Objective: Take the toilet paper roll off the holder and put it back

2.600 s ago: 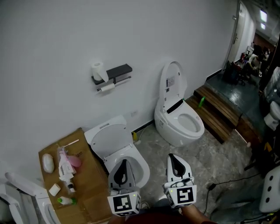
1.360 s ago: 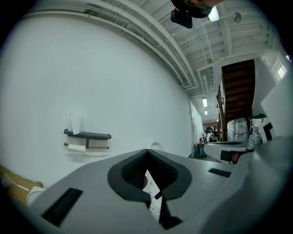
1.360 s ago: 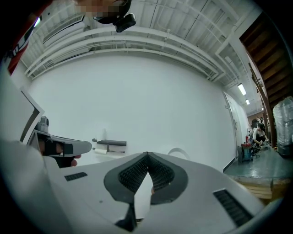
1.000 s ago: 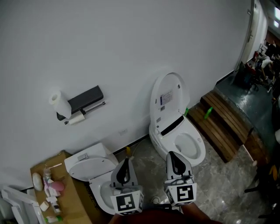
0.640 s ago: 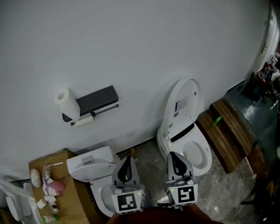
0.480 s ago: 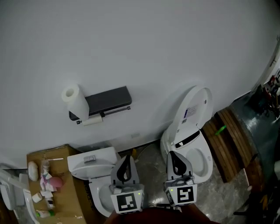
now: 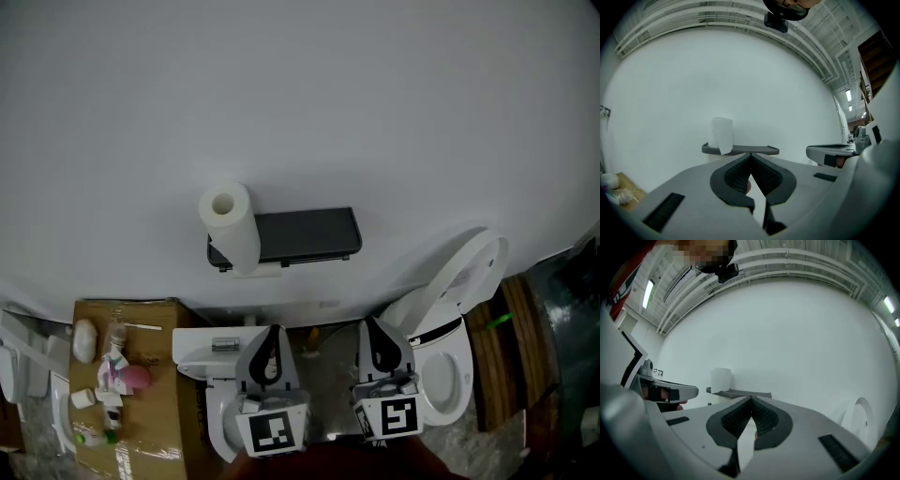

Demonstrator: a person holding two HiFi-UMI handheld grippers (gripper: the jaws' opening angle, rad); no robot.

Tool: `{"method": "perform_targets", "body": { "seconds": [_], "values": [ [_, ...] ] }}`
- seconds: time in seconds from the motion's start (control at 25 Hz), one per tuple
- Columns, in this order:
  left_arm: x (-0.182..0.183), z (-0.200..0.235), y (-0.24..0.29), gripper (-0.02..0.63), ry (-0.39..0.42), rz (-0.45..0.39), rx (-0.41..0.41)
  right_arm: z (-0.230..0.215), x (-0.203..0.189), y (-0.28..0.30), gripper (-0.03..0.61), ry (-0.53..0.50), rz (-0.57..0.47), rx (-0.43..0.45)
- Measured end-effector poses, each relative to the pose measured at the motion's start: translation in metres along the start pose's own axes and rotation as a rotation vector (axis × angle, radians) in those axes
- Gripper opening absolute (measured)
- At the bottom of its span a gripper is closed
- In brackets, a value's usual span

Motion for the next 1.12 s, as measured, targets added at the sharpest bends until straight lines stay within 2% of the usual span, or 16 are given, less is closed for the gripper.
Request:
{"method": "perform_targets", "body": {
  "seconds": [0.32,0.64,0.8,0.96,1.12],
  "values": [
    [0.013,0.051,0.013,0.015,0.004,0.004,0.118,0.036,0.009,0.041,0.015,-0.013,-0.008,0.122],
    [0.017,0.060,0.027,0.015,0.024,0.017,0.207,0.044,0.015,0.073,0.015,0.012,-0.019,0.234],
    [0.023,0.057,0.040,0.019,0.042,0.019,0.214,0.037,0.021,0.082,0.015,0.024,-0.036,0.262],
    [0.030,0.053,0.060,0.175,0.071,0.032,0.190,0.025,0.019,0.087,0.015,0.031,-0.029,0.266],
    [0.047,0.060,0.079,0.312,0.087,0.015,0.222,0.013,0.019,0.091,0.015,0.039,-0.027,0.263]
  ]
}}
Point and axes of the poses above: the fingertips, and each gripper's own axes: y forward along the fingers, z to its left, x out of its top, the point moved 1 cm from there along -y, backward along the fingers, and after that the axes turned 8 degrees about y, right-handed, at the moved point
